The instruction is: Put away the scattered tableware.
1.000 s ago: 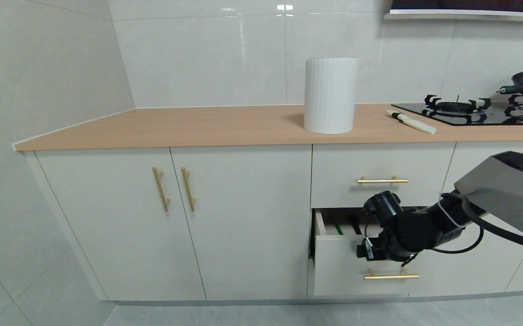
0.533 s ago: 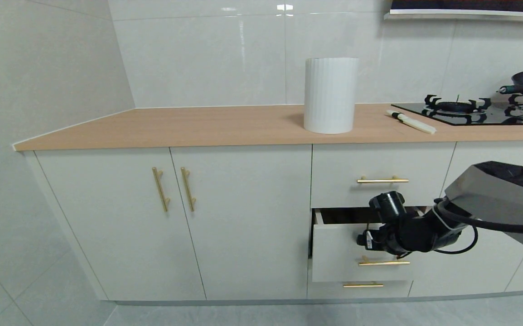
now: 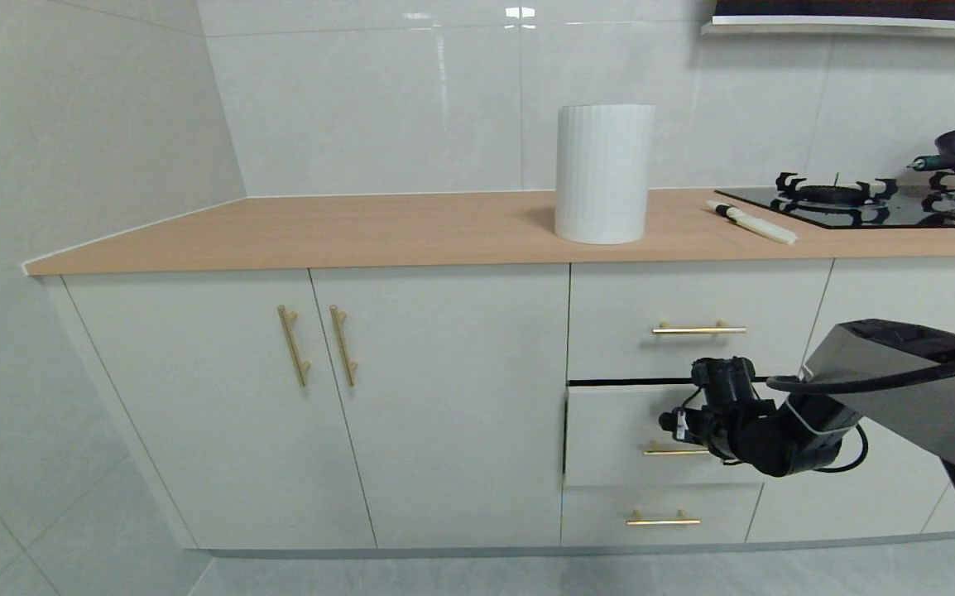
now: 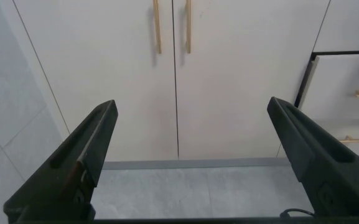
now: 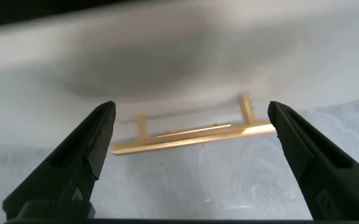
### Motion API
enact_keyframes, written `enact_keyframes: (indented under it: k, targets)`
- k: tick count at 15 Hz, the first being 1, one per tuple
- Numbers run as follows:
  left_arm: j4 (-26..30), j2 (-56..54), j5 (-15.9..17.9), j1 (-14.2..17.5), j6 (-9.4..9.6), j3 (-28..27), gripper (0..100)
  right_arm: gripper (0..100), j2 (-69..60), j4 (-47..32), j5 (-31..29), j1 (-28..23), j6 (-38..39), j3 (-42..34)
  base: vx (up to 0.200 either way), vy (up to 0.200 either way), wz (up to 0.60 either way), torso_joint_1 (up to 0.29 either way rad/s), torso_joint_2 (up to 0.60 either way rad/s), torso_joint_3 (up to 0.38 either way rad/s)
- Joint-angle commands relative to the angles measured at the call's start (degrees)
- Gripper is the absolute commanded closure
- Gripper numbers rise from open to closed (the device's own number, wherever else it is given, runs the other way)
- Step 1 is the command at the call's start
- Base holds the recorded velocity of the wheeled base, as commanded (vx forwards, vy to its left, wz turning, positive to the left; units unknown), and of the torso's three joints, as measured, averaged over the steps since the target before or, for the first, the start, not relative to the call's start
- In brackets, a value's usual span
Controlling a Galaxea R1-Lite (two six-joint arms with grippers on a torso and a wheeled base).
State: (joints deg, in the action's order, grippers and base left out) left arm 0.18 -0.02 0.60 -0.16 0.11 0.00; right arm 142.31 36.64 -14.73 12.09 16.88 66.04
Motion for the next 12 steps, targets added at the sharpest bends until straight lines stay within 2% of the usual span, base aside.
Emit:
enact_keyframes:
  k: [1,5,12]
  targets:
    - [0.0,0.0,0.0,0.0,-0.02,0.0,0,0,1.3,1.0,0.0,-0.6,0.0,0.2,0.000,0.000,0.00,0.000,0.00,0.000]
    - [0.0,0.0,0.0,0.0,-0.02,0.0,0,0,2.5,5.1,-0.5,-0.8,-0.1,0.2,0.000,0.000,0.00,0.000,0.00,0.000]
    - [0.0,0.0,0.0,0.0,-0.02,0.0,0,0,4.6,5.3,-1.7,-1.6,2.3,4.4,0.000,0.000,0.00,0.000,0.00,0.000]
